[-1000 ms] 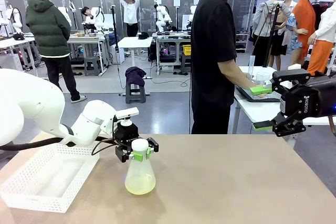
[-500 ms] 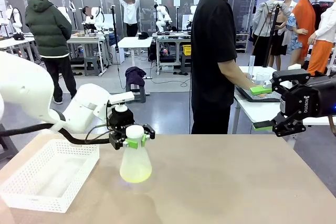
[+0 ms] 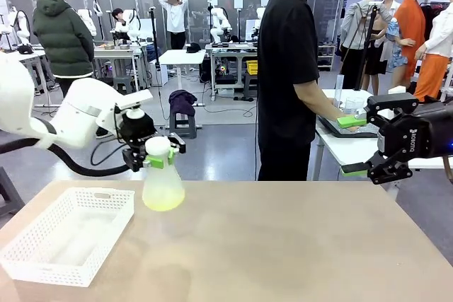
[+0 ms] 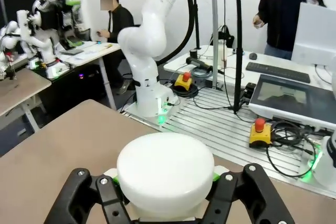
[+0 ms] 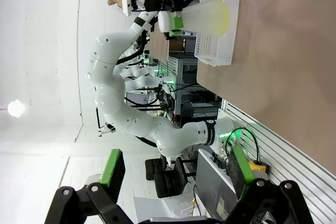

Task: Prepare the solutions needed for the experiment.
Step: When the human places the Big flask in the center of the table, pick up the Big flask and place it in the left Organizing basket.

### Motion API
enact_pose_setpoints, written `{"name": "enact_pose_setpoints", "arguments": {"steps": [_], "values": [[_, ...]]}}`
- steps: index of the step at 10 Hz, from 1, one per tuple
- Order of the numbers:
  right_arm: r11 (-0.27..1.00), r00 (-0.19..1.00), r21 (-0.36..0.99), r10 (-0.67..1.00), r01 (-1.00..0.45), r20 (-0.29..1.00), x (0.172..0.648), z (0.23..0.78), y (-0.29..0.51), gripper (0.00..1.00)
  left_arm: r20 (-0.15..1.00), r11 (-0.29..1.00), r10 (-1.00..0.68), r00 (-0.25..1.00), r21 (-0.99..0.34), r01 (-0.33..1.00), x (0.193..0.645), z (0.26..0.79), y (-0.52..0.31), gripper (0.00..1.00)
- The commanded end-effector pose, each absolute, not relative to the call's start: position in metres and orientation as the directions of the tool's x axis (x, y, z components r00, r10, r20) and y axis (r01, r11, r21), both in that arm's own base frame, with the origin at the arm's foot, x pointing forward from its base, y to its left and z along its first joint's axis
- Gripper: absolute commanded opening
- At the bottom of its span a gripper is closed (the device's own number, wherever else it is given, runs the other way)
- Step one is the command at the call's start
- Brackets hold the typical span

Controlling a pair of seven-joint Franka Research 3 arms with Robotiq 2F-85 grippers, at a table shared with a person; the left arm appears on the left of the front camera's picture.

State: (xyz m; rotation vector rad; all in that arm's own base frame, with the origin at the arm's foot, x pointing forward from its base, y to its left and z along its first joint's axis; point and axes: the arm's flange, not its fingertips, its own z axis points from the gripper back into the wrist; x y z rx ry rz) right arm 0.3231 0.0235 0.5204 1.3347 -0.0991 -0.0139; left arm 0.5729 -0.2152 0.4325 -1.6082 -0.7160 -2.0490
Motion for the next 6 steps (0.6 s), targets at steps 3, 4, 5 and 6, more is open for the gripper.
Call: {"name": "enact_pose_setpoints", "arguments": {"steps": [3,4,5,6], "values": [[0.229,0.995,0.972,-0.064,-0.055,0.072,0.323,0.521,0.024,1.0,0.962,-0.635,0.018,-0.273,0.222,0.74,0.539,0.459,-0.132,0.0],[0.229,0.995,0.972,-0.064,-0.055,0.072,0.323,0.521,0.024,1.0,0.957,-0.576,0.028,-0.289,0.251,0.778,0.536,0.462,-0.099,0.0],[0.229,0.995,0.972,-0.064,-0.055,0.072,0.323,0.521,0.024,1.0,0.951,-0.522,0.038,-0.305,0.28,0.806,0.532,0.464,-0.07,0.0],[0.229,0.995,0.972,-0.064,-0.055,0.072,0.323,0.521,0.024,1.0,0.948,-0.474,0.045,-0.314,0.297,0.829,0.525,0.463,-0.046,0.0]]}}
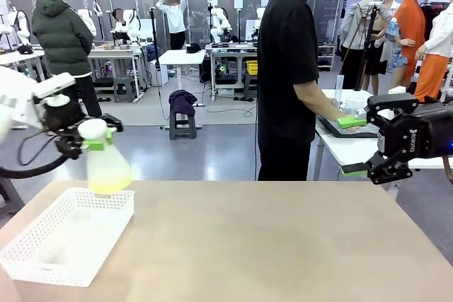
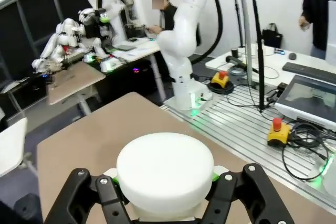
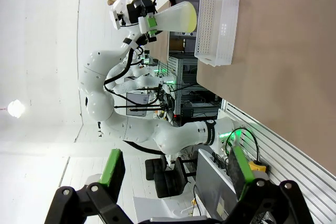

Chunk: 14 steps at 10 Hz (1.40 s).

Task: Prepare the solutions needed for the experiment.
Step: When the human places the Big flask in the center of the table, pick up the Big flask and place it in the left Organizing basket.

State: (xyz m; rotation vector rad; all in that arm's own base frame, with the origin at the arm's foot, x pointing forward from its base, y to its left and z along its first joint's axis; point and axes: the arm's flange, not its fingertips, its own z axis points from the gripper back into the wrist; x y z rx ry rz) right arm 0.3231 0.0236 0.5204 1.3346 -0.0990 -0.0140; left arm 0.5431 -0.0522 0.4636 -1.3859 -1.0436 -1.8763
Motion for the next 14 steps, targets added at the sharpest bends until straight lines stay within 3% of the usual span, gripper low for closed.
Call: {"name": "enact_pose_setpoints", "arguments": {"steps": [1,6,14], "values": [[0.229,0.995,0.972,-0.064,-0.055,0.072,0.323,0.521,0.024,1.0,0.946,-0.429,0.056,-0.318,0.31,0.848,0.521,0.458,-0.024,0.0],[0.229,0.995,0.972,-0.064,-0.055,0.072,0.323,0.521,0.024,1.0,0.962,-0.256,0.092,-0.259,0.274,0.927,0.51,0.405,0.053,0.0],[0.229,0.995,0.972,-0.064,-0.055,0.072,0.323,0.521,0.024,1.0,0.991,-0.243,0.065,-0.118,0.131,0.961,0.522,0.317,0.072,0.0]]}}
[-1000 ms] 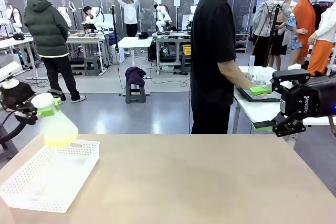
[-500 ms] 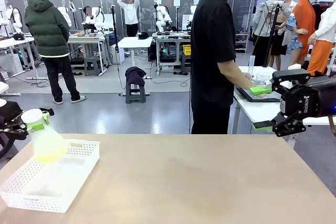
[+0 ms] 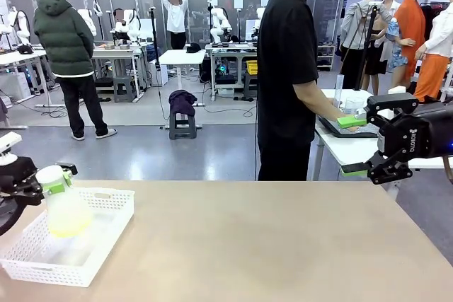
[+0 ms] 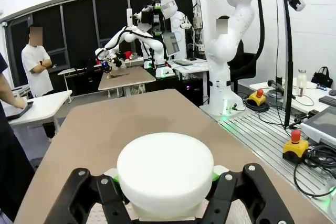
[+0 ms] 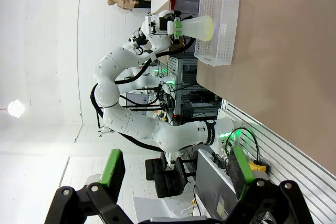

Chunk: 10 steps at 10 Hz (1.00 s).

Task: Prepare the solutions needed for the experiment.
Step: When the human places the Big flask in the center of the table, pick up the Big flask and place it in the left Organizing basket.

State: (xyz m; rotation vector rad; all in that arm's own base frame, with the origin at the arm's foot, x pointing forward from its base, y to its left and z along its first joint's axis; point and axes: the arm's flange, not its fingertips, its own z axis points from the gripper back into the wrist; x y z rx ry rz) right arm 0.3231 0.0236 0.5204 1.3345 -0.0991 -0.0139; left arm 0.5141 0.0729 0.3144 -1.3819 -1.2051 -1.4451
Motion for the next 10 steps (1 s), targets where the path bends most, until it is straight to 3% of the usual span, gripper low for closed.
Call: {"name": "enact_pose_setpoints", "arguments": {"steps": [1,6,10], "values": [[0.229,0.995,0.972,-0.064,-0.055,0.072,0.323,0.521,0.024,1.0,0.993,-0.236,0.043,-0.112,0.12,0.964,0.524,0.306,0.07,0.0],[0.229,0.995,0.972,-0.064,-0.055,0.072,0.323,0.521,0.024,1.0,0.996,-0.219,-0.039,-0.075,0.064,0.974,0.528,0.274,0.063,0.0],[0.229,0.995,0.972,-0.064,-0.055,0.072,0.323,0.521,0.024,1.0,0.994,-0.23,-0.04,-0.106,0.094,0.969,0.527,0.258,0.065,0.0]]}}
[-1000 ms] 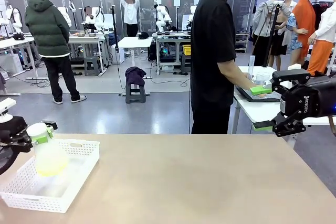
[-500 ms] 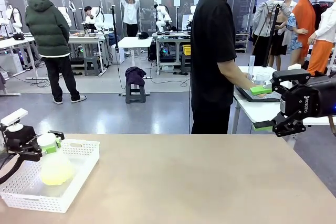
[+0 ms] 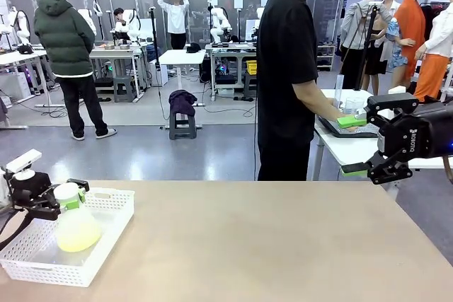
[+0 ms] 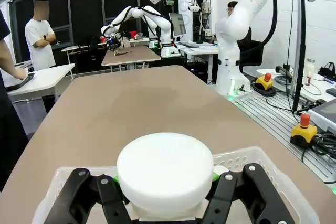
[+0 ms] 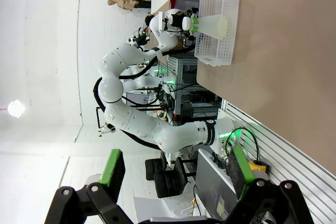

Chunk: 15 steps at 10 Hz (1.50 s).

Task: Prepare the solutions needed for the experiment.
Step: When the human places the Big flask in the center of the table, pick up the Big flask and place it in the left Organizing basket.

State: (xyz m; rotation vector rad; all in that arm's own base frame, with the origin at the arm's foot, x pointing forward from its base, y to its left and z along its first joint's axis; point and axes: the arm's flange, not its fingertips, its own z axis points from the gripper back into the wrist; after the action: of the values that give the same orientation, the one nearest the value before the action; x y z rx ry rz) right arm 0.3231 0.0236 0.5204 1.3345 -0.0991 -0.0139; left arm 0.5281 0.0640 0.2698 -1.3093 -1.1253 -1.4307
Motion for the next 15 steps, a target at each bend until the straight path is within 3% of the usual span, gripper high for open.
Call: {"name": "enact_pose_setpoints", "arguments": {"steps": [1,2,3,4,5,6,7,8,9,15], "values": [[0.229,0.995,0.972,-0.064,-0.055,0.072,0.3227,0.5206,0.0241,1.0,0.995,-0.236,-0.04,-0.092,0.08,0.968,0.5251,0.256,0.065,0.25],[0.229,0.995,0.972,-0.064,-0.055,0.072,0.3227,0.5206,0.0241,1.0,0.995,-0.26,-0.031,-0.091,0.08,0.962,0.5236,0.2551,0.0625,0.42],[0.229,0.995,0.972,-0.064,-0.055,0.072,0.3227,0.5206,0.0241,1.0,0.995,-0.266,-0.038,-0.087,0.074,0.961,0.523,0.2544,0.063,0.45],[0.229,0.995,0.972,-0.064,-0.055,0.072,0.3227,0.5206,0.0241,1.0,0.995,-0.264,-0.046,-0.083,0.068,0.962,0.5218,0.2557,0.062,0.62],[0.229,0.995,0.972,-0.064,-0.055,0.072,0.3227,0.5206,0.0241,1.0,0.995,-0.26,-0.048,-0.085,0.07,0.963,0.5215,0.2575,0.0623,0.46],[0.229,0.995,0.972,-0.064,-0.055,0.072,0.3227,0.5206,0.0241,1.0,0.995,-0.256,-0.047,-0.086,0.071,0.964,0.5212,0.2587,0.0638,0.82],[0.229,0.995,0.972,-0.064,-0.055,0.072,0.3227,0.5206,0.0241,1.0,0.995,-0.247,-0.046,-0.085,0.071,0.966,0.5212,0.2591,0.0665,0.66],[0.229,0.995,0.972,-0.064,-0.055,0.072,0.3227,0.5206,0.0241,1.0,0.995,-0.22,-0.054,-0.085,0.071,0.973,0.5229,0.2609,0.0673,1.0],[0.229,0.995,0.972,-0.064,-0.055,0.072,0.3227,0.5206,0.0241,1.0,0.998,-0.24,-0.036,-0.059,0.049,0.969,0.5236,0.2616,0.065,0.86],[0.229,0.995,0.972,-0.064,-0.055,0.072,0.3227,0.5206,0.0241,1.0,0.998,-0.24,-0.036,-0.059,0.049,0.969,0.5236,0.2616,0.065,0.86]]}}
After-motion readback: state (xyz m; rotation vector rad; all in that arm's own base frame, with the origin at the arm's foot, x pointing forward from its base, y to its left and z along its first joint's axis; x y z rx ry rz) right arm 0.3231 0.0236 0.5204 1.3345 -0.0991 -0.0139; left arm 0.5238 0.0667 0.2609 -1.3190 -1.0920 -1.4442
